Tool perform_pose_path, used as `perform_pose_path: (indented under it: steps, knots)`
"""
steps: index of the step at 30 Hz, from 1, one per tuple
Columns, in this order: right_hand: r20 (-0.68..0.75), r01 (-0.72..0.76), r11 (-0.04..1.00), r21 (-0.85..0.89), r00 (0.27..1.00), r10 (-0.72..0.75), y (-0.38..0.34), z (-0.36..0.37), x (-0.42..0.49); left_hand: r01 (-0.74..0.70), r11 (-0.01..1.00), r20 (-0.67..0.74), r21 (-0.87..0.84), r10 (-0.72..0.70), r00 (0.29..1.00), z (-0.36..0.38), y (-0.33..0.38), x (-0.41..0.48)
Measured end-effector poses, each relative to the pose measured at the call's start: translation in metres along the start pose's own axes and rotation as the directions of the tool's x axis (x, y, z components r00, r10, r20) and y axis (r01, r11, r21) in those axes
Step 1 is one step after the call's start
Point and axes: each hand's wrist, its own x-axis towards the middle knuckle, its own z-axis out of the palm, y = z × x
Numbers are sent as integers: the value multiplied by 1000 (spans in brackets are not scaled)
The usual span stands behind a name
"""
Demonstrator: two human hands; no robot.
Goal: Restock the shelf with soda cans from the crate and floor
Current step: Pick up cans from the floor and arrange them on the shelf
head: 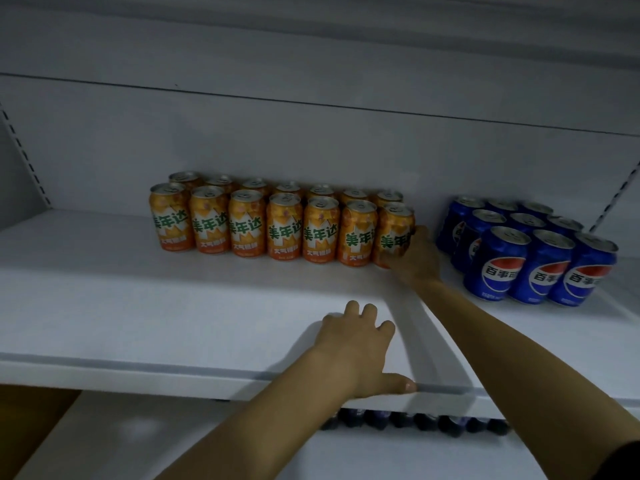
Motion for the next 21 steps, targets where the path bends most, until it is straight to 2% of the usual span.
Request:
perform_pose_path:
  steps: [7, 10, 13, 17, 21]
  knots:
    - [70, -57, 998, -40, 996, 60, -6, -5, 1, -14, 1000, 16, -28, 14, 1000, -2, -3, 2]
    - [178, -98, 965, -244, 973, 144, -17, -27, 1, -66, 997, 48, -35, 68, 997, -11, -12, 4]
    - [265, -12, 887, -461, 952, 151, -31, -66, -8, -114, 993, 93, 20, 111, 989, -24, -19, 12]
    - [185, -23, 776, -630, 967, 178, -35, -131, -42, -182, 975, -84, 124, 193, 978, -53, -6, 42]
    - [96, -56, 688, -724, 979, 180, -3, -199, -87, -285, 956, -205, 67, 293, 934, -72, 50, 67]
